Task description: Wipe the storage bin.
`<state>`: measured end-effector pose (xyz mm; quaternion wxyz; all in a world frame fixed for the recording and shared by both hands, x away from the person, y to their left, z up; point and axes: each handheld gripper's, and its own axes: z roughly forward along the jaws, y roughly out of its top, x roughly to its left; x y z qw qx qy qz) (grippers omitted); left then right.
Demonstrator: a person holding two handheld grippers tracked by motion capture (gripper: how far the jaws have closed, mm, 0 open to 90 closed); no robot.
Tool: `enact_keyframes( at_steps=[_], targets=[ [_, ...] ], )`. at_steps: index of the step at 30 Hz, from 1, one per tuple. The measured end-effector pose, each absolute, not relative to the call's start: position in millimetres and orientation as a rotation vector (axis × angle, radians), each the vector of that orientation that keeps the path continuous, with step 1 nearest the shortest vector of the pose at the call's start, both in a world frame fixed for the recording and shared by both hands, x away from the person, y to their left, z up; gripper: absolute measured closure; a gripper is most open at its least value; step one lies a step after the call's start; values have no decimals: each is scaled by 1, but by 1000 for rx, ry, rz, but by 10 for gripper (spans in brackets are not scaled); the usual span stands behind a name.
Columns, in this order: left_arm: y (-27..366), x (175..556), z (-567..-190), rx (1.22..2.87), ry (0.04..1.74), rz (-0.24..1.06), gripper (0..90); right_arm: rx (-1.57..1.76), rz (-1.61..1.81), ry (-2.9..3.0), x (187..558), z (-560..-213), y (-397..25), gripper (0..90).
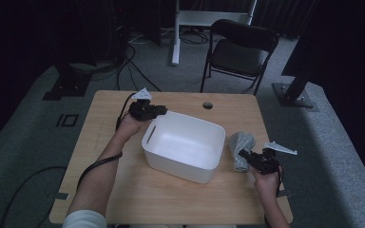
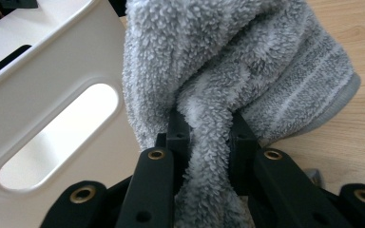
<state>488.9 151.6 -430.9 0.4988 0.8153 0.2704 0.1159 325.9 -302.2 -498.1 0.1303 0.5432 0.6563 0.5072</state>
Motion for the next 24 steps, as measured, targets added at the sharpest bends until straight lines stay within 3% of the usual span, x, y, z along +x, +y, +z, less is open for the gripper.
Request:
enact_keyframes(
  at_steps=[17, 24],
  targets=[
    [147, 489, -432, 1990, 637, 301, 762, 1575, 1471, 1907, 325, -498, -302, 764],
    [146, 487, -428, 2011, 669, 313, 796, 1575, 1468, 1914, 326, -499, -300, 764]
  ],
)
